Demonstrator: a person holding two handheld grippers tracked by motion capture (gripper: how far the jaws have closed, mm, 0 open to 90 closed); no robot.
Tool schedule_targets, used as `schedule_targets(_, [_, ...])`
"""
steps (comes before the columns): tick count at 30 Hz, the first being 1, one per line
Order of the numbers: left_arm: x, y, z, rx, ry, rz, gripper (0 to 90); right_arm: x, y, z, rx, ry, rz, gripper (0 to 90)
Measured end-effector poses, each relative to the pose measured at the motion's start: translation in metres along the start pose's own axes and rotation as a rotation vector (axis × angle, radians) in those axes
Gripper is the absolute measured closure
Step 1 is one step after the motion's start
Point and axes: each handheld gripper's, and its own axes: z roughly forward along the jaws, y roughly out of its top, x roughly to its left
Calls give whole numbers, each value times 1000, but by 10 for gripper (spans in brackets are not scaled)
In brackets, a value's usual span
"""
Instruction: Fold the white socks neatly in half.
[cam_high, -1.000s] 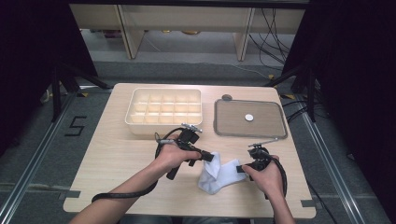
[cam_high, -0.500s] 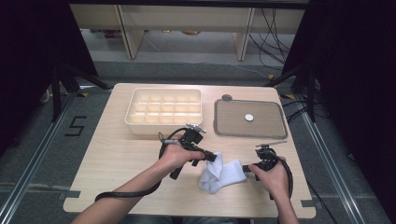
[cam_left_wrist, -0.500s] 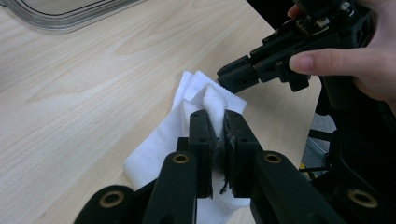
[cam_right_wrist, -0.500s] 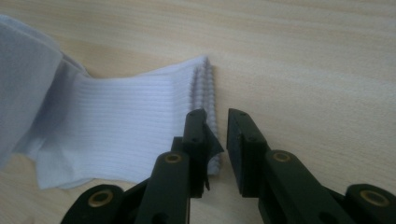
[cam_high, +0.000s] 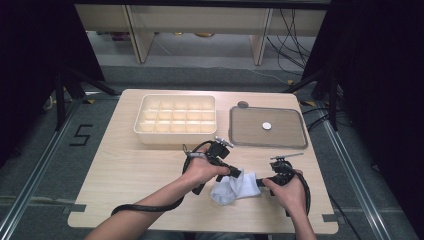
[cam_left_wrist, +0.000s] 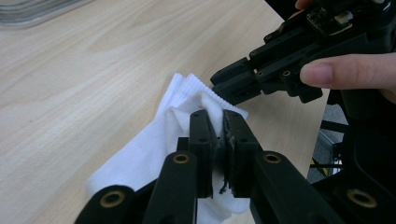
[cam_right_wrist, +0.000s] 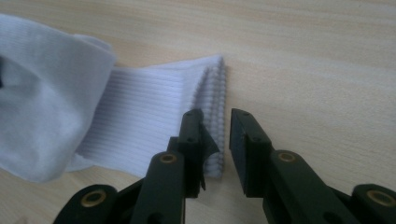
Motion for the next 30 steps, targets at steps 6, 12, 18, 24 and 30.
schedule_targets(6, [-2, 3, 7, -18, -5, -11, 832, 0, 0, 1, 3, 10, -34, 742])
schedule_targets(12, [-5, 9, 12, -7, -1, -5, 833, -4, 1, 4, 4, -5, -55, 740])
schedule_targets(18, [-9, 13, 20, 2, 18, 11, 831, -7, 0, 6, -9, 21, -71, 740])
schedule_targets(24, [-10, 16, 29, 32, 41, 18, 823, -8, 2, 1, -5, -6, -95, 735])
schedule_targets(30, [-12, 16, 40, 18, 48, 22, 785, -11, 5, -12, -51, -12, -101, 727])
